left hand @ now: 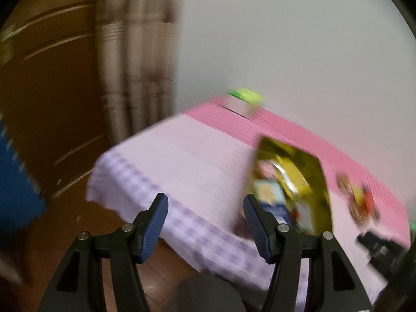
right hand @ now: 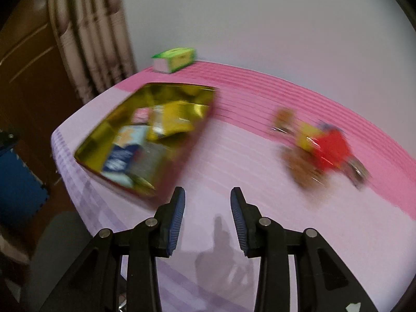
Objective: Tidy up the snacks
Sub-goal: 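Grasp the red foil packet with the left gripper and lift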
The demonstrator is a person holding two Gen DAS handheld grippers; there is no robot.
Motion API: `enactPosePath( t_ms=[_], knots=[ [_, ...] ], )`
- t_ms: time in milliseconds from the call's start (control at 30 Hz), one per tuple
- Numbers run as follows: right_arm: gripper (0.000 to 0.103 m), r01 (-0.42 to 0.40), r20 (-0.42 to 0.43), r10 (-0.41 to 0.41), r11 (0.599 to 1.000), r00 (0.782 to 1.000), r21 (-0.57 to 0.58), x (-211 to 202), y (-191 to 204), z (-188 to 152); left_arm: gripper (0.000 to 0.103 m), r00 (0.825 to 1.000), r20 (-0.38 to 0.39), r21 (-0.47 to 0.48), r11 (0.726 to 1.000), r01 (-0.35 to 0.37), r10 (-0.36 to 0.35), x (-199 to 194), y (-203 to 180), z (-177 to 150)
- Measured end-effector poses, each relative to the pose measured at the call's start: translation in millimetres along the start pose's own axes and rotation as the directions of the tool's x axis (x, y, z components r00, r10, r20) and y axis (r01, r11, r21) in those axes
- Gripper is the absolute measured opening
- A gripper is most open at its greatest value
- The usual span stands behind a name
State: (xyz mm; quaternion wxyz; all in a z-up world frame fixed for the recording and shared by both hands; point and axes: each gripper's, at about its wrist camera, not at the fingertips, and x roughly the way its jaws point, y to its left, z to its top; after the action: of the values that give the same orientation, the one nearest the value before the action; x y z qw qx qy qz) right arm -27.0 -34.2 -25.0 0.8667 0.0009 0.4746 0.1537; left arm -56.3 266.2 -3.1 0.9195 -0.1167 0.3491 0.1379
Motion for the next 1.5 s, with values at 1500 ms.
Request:
enactPosePath(
  t_ms=[1500],
  knots=[
    [0.064, 0.000, 0.201, -0.129, 0.840, 0.971, 0.542, -130.9, -239.0, -109.2, 0.076, 0.932, -0.307, 0.844, 0.399, 0.360, -0.192, 133.4, -422.3, -31.4]
  ],
)
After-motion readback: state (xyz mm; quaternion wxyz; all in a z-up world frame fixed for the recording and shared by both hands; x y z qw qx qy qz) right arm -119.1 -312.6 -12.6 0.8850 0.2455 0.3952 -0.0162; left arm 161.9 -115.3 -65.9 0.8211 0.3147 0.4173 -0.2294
